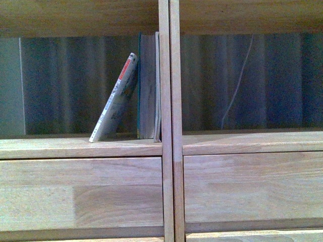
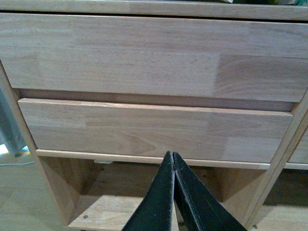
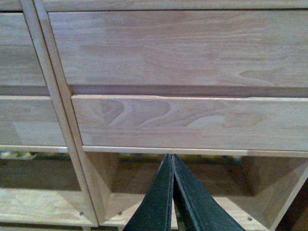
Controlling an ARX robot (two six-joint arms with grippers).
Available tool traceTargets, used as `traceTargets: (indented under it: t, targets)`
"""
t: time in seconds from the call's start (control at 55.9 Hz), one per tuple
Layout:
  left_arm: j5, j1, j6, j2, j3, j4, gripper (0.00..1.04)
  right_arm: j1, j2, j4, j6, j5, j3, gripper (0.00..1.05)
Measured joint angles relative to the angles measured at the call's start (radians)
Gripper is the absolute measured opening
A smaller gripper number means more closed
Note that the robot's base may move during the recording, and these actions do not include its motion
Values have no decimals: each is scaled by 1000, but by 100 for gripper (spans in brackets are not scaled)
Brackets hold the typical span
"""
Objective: Organize books on shelf
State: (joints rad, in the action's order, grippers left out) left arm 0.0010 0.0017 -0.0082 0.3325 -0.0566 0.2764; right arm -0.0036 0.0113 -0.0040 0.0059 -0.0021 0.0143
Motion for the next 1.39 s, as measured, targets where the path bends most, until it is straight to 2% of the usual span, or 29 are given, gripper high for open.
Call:
traceTargets:
  t: [0.554,0.679,0.876,0.912,1.091,1.395]
  targets:
    - [-1,0,0,-155,45,-98,3,0,-5,0,0,-2,0,3]
    - [-1,0,2,-298,45,-263,3,0,-5,0,0,-1,0,3]
    - [-1,0,2,-326,45,-274,3,0,-5,0,0,-1,0,3]
    - [-1,0,1,-326,45,-274,3,0,-5,0,-1,-1,0,6]
    - [-1,0,1,-326,45,-275,40,0,-5,0,-2,-1,0,42]
    - [-1,0,1,-326,45,-275,89,0,-5,0,-1,-1,0,89]
